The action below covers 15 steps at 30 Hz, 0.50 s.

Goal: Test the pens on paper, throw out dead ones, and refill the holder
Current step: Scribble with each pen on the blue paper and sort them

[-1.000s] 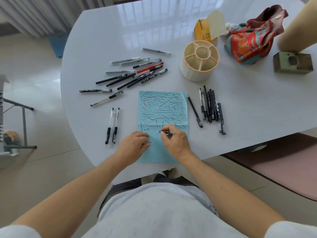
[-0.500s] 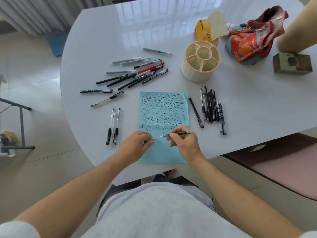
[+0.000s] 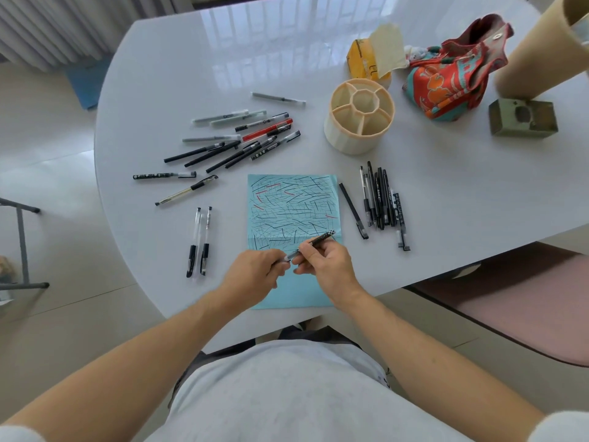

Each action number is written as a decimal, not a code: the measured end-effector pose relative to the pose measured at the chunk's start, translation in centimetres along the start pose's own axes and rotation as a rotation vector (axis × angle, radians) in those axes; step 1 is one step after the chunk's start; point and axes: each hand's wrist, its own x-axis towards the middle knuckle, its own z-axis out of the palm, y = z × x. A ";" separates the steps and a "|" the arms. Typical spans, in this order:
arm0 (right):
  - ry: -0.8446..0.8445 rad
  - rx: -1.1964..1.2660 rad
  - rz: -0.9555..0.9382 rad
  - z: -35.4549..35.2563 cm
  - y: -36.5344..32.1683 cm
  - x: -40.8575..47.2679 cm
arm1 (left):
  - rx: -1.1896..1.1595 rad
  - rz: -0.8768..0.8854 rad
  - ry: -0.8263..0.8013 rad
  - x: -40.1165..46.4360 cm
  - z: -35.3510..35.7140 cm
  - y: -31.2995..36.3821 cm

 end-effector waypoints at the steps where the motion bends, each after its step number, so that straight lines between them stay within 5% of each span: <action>1: 0.001 -0.011 -0.009 0.0 -0.3 0.1 | -0.021 -0.008 -0.010 0.0 0.1 0.4; 7: -0.005 -0.345 -0.040 -1.8 -3.5 2.8 | -0.038 -0.028 -0.046 1.3 0.5 2.8; 11: 0.160 -0.823 -0.130 -4.7 -5.5 6.4 | 0.023 0.016 0.064 2.4 -0.3 1.4; 15: 0.123 -1.197 -0.158 -6.6 -4.8 8.4 | 0.225 -0.013 0.081 2.2 -0.7 -2.1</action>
